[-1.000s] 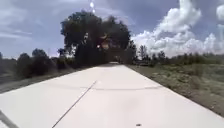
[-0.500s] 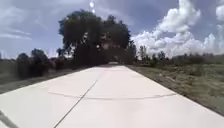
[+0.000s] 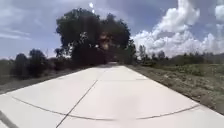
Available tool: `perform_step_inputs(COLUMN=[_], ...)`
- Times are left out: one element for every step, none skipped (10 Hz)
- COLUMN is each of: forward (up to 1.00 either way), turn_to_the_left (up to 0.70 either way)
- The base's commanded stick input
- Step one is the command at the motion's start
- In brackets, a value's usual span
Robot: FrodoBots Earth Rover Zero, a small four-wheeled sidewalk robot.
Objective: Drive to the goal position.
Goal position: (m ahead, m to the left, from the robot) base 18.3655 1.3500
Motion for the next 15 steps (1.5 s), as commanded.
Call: perform_step_inputs(forward=[0.85, 0.85, 0.85, 0.85, 0.85, 0.85, 0.85, 0.85, 0.85, 0.85, 0.85, 0.85, 0.85, 0.85, 0.85], turn_to_the_left=[0.00, 0.00, 0.00, 0.00, 0.00, 0.00, -0.18, -0.13, 0.00, 0.00, 0.00, 0.00, 0.00, 0.00, 0.00])
